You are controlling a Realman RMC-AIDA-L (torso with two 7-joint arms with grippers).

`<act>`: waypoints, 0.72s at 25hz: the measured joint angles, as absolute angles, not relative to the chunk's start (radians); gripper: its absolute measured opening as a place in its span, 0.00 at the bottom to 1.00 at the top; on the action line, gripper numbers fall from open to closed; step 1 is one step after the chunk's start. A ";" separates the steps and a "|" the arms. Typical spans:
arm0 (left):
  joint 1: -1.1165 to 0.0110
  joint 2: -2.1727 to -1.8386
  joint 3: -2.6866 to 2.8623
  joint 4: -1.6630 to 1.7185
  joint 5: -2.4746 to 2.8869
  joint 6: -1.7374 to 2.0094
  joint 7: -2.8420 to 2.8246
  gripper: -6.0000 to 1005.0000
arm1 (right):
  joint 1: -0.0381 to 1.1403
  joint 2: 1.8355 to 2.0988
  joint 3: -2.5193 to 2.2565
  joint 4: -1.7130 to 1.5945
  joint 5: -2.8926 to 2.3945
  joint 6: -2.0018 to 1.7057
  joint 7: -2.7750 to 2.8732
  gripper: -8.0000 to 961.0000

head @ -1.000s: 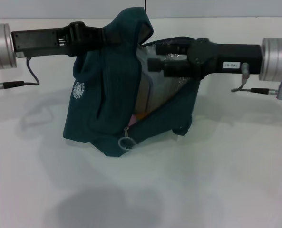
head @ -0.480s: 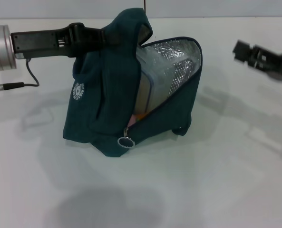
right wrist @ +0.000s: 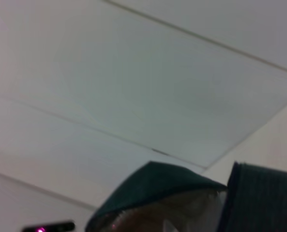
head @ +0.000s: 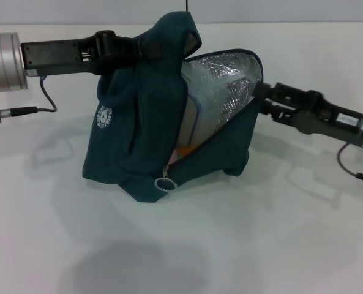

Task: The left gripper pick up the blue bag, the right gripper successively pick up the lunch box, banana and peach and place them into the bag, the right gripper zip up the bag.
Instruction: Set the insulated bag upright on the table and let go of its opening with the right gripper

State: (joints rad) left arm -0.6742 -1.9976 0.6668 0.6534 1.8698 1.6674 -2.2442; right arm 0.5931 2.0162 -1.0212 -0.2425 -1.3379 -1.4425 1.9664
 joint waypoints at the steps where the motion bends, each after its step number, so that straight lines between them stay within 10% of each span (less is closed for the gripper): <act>1: -0.674 -1.998 0.667 0.653 1.870 1.667 -2.244 0.04 | 0.604 2.017 -1.037 -0.240 -1.338 -1.430 1.969 0.70; 10: -0.671 -1.996 0.667 0.653 1.870 1.669 -2.244 0.04 | 0.605 2.020 -1.072 -0.250 -1.339 -1.409 1.937 0.69; 12: -0.671 -1.996 0.667 0.653 1.870 1.670 -2.244 0.04 | 0.604 2.020 -1.072 -0.250 -1.339 -1.412 1.930 0.47; 18: -0.675 -1.997 0.667 0.653 1.870 1.673 -2.241 0.04 | 0.604 2.021 -1.068 -0.251 -1.335 -1.430 1.901 0.34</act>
State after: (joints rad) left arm -0.6746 -1.9973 0.6673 0.6534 1.8699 1.6732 -2.2412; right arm 0.6040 2.0209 -1.0683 -0.2515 -1.3349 -1.4304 1.9011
